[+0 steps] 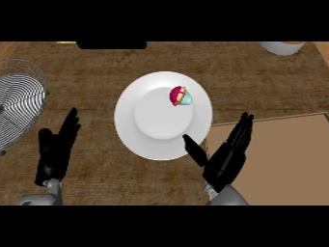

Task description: Pick the cupcake from the tray and place it in the plate

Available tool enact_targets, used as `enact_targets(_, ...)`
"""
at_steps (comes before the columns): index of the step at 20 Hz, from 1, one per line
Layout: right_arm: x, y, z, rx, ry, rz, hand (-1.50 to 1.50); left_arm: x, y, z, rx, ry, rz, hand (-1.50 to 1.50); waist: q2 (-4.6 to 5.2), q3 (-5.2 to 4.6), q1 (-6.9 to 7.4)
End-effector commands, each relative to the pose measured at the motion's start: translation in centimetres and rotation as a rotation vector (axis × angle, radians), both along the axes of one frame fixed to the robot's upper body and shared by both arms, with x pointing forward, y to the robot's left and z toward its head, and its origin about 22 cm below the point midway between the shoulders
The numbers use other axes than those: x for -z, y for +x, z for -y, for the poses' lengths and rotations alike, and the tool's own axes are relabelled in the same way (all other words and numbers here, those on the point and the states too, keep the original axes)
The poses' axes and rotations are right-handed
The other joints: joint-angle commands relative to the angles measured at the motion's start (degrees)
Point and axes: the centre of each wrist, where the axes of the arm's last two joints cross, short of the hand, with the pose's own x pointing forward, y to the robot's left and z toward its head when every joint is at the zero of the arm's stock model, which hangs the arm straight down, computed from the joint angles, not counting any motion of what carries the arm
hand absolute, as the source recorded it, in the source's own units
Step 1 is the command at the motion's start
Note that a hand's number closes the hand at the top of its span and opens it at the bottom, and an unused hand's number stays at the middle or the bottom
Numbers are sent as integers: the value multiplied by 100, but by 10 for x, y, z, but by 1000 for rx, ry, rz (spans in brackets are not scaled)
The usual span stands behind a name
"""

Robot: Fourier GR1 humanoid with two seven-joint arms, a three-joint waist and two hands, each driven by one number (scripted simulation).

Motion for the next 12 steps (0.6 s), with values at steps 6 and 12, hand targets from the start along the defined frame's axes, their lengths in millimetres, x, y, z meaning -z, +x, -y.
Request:
enact_targets(6, -16, -31, 17, 148, 44, -48, -150, 2, 7, -4, -11, -1, -4, 0, 6, -2, -40)
enact_targets(12, 10, -63, 25, 179, 33, -88, -150, 1, 2, -12, -11, 1, 9, 0, 13, 0, -29)
